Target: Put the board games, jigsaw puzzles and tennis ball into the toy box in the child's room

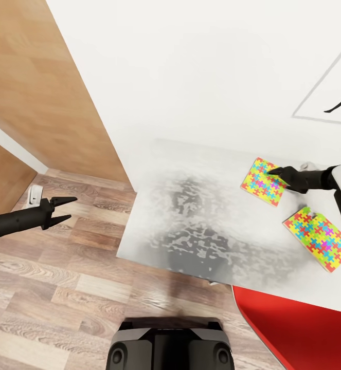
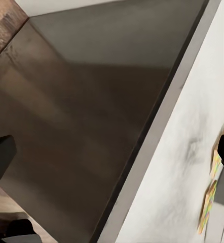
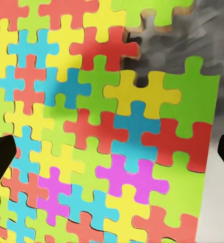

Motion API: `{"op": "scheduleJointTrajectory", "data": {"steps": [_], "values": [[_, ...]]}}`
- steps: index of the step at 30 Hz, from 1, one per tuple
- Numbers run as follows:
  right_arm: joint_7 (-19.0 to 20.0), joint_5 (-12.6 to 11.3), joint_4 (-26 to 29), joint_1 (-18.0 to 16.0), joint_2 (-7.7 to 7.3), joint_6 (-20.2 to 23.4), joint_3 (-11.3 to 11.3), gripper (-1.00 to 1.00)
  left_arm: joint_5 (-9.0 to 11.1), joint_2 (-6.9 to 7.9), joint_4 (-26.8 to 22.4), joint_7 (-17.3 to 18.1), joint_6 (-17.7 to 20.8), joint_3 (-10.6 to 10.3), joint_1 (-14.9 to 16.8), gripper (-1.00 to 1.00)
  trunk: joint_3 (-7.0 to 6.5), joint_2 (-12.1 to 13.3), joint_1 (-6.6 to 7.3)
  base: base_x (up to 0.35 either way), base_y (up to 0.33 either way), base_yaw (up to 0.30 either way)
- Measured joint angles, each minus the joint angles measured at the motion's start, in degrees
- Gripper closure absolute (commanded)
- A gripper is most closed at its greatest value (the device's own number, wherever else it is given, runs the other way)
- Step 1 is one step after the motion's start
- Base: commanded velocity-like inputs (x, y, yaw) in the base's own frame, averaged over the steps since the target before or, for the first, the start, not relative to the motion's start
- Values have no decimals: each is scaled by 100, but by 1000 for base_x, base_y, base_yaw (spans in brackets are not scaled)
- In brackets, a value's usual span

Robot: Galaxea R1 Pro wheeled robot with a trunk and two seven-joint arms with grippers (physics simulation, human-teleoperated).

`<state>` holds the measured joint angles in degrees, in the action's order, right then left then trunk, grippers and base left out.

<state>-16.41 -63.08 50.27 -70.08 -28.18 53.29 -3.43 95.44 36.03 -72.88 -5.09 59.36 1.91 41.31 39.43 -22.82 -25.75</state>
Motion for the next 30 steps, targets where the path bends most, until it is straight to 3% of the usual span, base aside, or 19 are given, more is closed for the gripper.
{"op": "scheduleJointTrajectory", "data": {"steps": [20, 30], "values": [[0, 14, -88, 7, -11, -229, 2, -100, -1, 0, -67, 0, -4, 8, -52, -100, 0, 0, 0, 0, 0, 9], [-1, 17, -93, 6, -21, -245, 2, -100, 1, 1, -74, 0, -6, 11, -65, -100, 0, 0, 0, 0, 0, 166]]}}
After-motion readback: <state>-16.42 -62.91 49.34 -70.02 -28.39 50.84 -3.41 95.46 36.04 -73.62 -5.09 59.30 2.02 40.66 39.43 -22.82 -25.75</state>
